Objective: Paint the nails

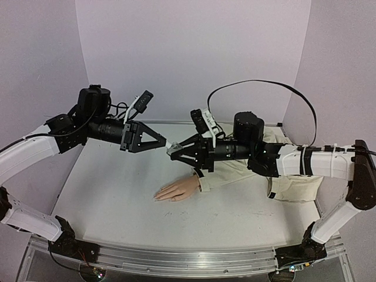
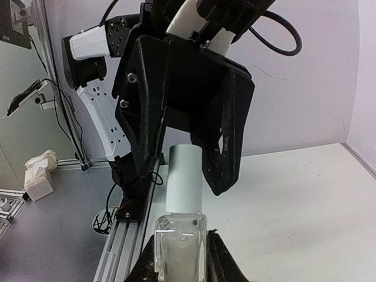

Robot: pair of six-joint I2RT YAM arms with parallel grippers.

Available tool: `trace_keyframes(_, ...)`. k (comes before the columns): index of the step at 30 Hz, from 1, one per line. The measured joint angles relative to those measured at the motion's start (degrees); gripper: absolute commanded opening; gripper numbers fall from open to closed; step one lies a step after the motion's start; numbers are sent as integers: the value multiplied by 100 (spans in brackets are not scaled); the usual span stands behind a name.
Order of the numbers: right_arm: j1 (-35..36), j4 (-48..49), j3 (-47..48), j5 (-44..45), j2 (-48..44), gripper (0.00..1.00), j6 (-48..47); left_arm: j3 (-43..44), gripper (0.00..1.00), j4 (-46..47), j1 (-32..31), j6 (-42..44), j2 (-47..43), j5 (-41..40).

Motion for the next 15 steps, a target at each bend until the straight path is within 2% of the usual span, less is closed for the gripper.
trace_keyframes(9,-2,-46,81,0,127,0,-24,66,24,-17,-2,4,153,44)
trace_keyframes(15,-2,-146,87,79,127,0,-11,66,1,-111,-4,74,170,55)
